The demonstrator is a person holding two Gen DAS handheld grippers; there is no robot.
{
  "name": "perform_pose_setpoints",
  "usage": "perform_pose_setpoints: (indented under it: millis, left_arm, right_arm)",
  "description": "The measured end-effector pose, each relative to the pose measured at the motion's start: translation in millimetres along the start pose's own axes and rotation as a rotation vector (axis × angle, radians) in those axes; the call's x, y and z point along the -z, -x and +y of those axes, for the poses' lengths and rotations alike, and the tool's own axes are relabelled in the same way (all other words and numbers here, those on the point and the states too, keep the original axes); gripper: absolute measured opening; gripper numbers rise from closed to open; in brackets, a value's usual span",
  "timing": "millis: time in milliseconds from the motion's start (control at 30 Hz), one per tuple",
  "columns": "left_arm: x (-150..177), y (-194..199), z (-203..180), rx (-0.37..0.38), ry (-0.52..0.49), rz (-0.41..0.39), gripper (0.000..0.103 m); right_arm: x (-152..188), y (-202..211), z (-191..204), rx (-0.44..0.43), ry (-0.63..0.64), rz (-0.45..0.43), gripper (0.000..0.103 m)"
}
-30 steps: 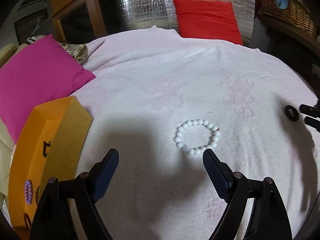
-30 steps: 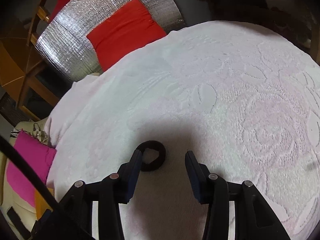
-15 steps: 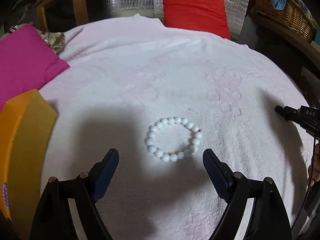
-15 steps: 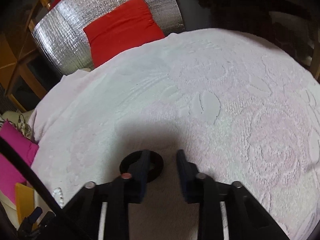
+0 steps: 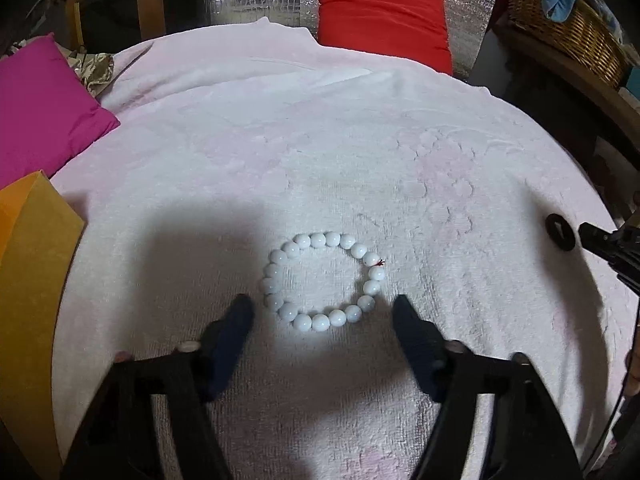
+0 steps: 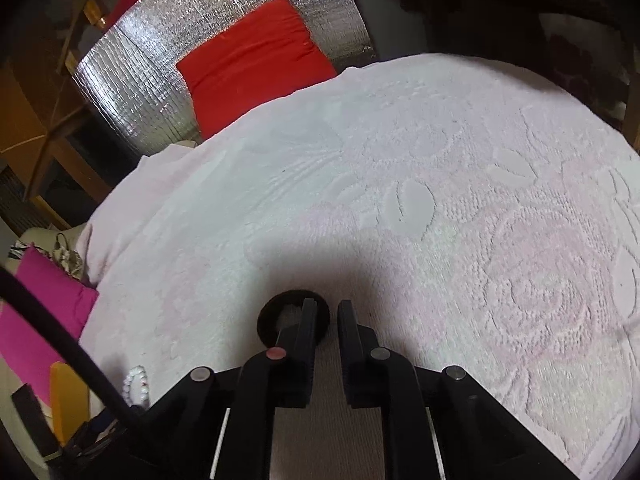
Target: Organize jewelry
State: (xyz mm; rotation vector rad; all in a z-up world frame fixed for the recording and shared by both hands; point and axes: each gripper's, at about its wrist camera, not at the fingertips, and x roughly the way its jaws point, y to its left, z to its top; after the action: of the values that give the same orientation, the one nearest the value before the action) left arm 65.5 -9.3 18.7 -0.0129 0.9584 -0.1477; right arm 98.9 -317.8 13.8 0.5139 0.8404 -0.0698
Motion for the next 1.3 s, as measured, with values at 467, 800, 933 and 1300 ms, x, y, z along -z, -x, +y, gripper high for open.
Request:
perform_pose_setpoints:
  millis: [467, 800, 933, 1300]
  left_arm:
    - [2.6, 0.8, 1.4, 0.020, 0.005, -0.003, 0.038]
    - [1.0, -1.6, 3.6, 0.053, 0.024, -0.006, 0.046]
    - [1.5, -3.1, 7.4, 0.082, 0.025, -0.010, 0.049]
    - [2.2, -5.5, 6.3, 0.106, 0.009, 0.006, 0.024]
  right_arm:
    - [2.9, 9.6, -27.8, -0.074, -0.084, 0.059, 0.016]
    - [-2.2, -13.2, -12.5, -0.040, -0.063, 0.051, 0.025]
    - [-2.4, -19.7, -1.8, -0.002, -0.029, 0.018, 0.038]
    - [5.2, -22.2, 19.6, 0.077, 0.090, -0.023, 0.012]
